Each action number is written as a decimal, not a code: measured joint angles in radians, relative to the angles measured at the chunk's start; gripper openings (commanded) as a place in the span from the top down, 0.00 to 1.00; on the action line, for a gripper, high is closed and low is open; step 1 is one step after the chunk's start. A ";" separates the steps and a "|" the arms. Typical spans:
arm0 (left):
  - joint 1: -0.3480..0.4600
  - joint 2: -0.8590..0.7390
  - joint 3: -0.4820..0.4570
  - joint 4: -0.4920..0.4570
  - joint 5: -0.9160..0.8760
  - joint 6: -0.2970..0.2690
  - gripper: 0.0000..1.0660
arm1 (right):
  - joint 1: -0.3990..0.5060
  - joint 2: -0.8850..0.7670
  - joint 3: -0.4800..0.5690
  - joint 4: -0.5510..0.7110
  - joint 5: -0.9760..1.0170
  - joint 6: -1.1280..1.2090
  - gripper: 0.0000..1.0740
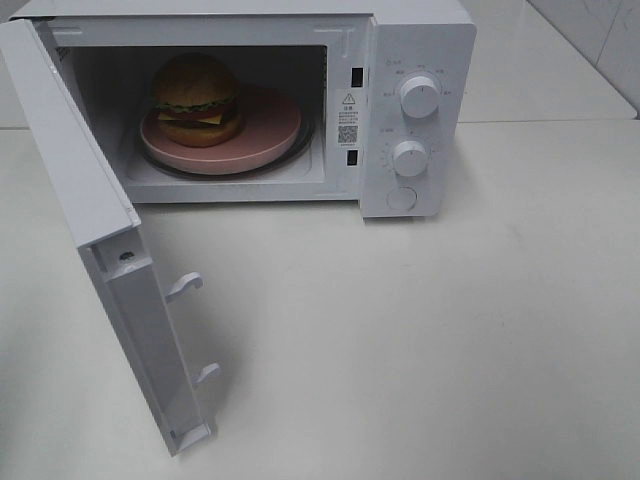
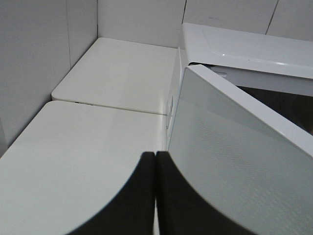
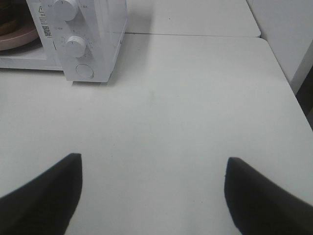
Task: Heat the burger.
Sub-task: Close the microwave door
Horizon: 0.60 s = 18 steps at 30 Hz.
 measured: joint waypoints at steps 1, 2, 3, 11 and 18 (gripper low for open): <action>0.000 0.011 0.019 0.000 -0.032 0.000 1.00 | 0.000 0.000 0.000 0.000 0.000 0.000 0.29; 0.000 0.011 0.019 0.000 -0.032 0.000 1.00 | 0.000 0.000 0.000 0.000 0.000 0.000 0.29; 0.000 0.029 0.051 0.000 -0.111 0.000 1.00 | 0.000 0.000 0.000 0.000 0.000 0.000 0.29; 0.000 0.094 0.168 0.000 -0.380 0.000 1.00 | 0.000 0.000 0.000 0.000 0.000 0.000 0.29; 0.000 0.178 0.198 0.023 -0.474 -0.046 1.00 | 0.000 0.000 0.000 0.000 0.000 0.000 0.29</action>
